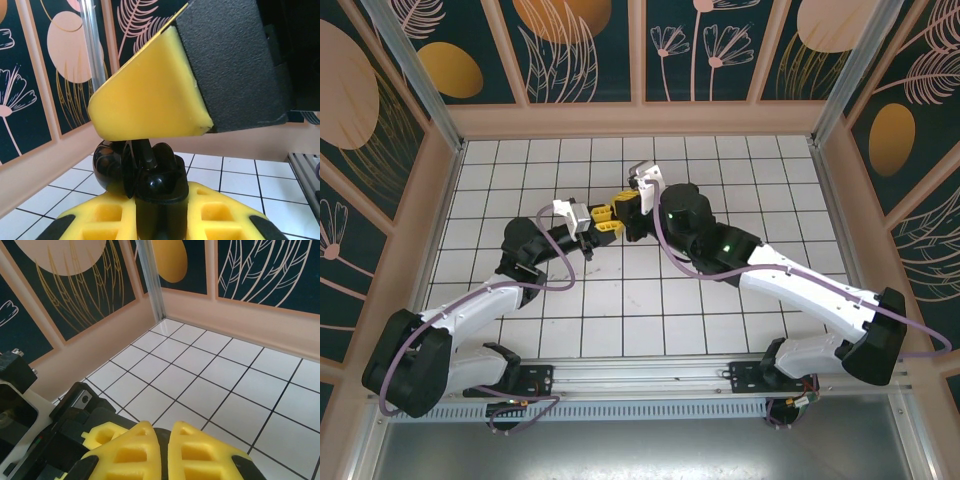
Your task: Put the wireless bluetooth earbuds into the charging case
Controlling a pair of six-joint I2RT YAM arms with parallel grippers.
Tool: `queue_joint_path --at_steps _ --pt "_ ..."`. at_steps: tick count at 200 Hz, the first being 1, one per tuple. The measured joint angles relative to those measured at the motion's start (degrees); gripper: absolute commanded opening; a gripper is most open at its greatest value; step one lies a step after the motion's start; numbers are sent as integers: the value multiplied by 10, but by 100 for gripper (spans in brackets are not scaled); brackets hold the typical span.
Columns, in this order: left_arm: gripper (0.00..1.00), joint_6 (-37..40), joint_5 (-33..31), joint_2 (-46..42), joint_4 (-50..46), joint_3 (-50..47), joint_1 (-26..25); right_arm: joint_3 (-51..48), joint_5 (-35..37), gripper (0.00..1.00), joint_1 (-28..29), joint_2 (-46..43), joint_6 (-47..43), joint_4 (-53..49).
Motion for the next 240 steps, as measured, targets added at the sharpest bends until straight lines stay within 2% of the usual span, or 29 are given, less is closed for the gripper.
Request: queue_joint_path --at_steps 55,130,185,240 --pt "0 -9 -3 0 0 0 -2 -26 12 6 0 -23 0 15" --pt "0 -11 -9 0 9 5 -2 -14 14 6 0 -24 0 12" --pt "0 -11 -16 13 35 12 -2 23 -13 7 0 -23 2 9" --pt "0 -11 -17 16 35 16 -2 17 -36 7 0 -26 9 13"
